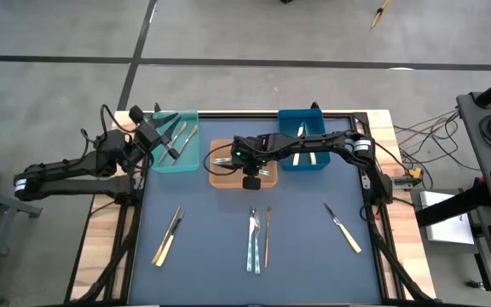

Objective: Sort silverware by color (type)
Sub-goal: Put the white knife in the orange bin, then put the yellow knife into the blue bin

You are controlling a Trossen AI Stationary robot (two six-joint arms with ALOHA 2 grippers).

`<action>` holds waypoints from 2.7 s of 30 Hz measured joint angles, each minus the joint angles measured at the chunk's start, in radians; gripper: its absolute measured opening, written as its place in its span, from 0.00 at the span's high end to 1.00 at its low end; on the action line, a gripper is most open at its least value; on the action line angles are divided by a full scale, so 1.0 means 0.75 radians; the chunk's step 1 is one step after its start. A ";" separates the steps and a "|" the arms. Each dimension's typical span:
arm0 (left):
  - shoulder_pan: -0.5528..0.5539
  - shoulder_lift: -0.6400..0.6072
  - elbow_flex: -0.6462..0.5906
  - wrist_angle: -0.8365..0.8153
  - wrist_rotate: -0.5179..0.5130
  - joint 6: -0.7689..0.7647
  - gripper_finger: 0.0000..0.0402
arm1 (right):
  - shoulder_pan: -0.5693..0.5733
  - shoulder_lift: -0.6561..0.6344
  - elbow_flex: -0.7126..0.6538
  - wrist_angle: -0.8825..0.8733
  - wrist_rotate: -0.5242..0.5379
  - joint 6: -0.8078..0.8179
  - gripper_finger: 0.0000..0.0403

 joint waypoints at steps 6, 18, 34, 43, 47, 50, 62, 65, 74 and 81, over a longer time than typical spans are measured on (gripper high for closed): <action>0.000 0.000 0.000 0.001 -0.001 0.000 0.90 | 0.000 0.000 0.000 0.001 0.000 0.001 0.91; -0.001 0.000 0.000 0.001 0.000 0.001 0.90 | 0.000 0.000 0.000 0.001 -0.004 0.018 0.90; 0.000 0.001 0.000 0.001 0.000 0.001 0.90 | 0.000 0.000 0.000 0.036 -0.001 -0.013 0.90; 0.000 0.001 0.000 0.001 0.000 0.005 0.90 | 0.001 0.000 0.000 0.046 0.003 -0.006 0.92; 0.000 0.001 -0.001 0.001 -0.001 0.005 0.90 | 0.000 0.000 0.000 0.046 0.003 -0.002 0.85; 0.000 0.001 -0.001 0.001 -0.001 0.005 0.90 | 0.001 0.000 0.000 0.047 0.003 0.000 0.78; 0.000 0.000 -0.002 0.001 0.000 0.005 0.90 | 0.000 -0.002 -0.001 0.071 0.002 0.037 0.66; 0.000 0.001 -0.002 0.001 0.000 0.005 0.90 | 0.001 -0.015 0.002 0.069 0.001 0.059 0.67; 0.000 0.009 -0.003 0.002 0.000 -0.009 0.90 | 0.023 -0.144 0.004 0.069 -0.001 0.039 0.75; -0.001 0.044 -0.003 -0.014 0.000 -0.102 0.90 | 0.100 -0.283 -0.111 0.197 0.002 -0.016 0.83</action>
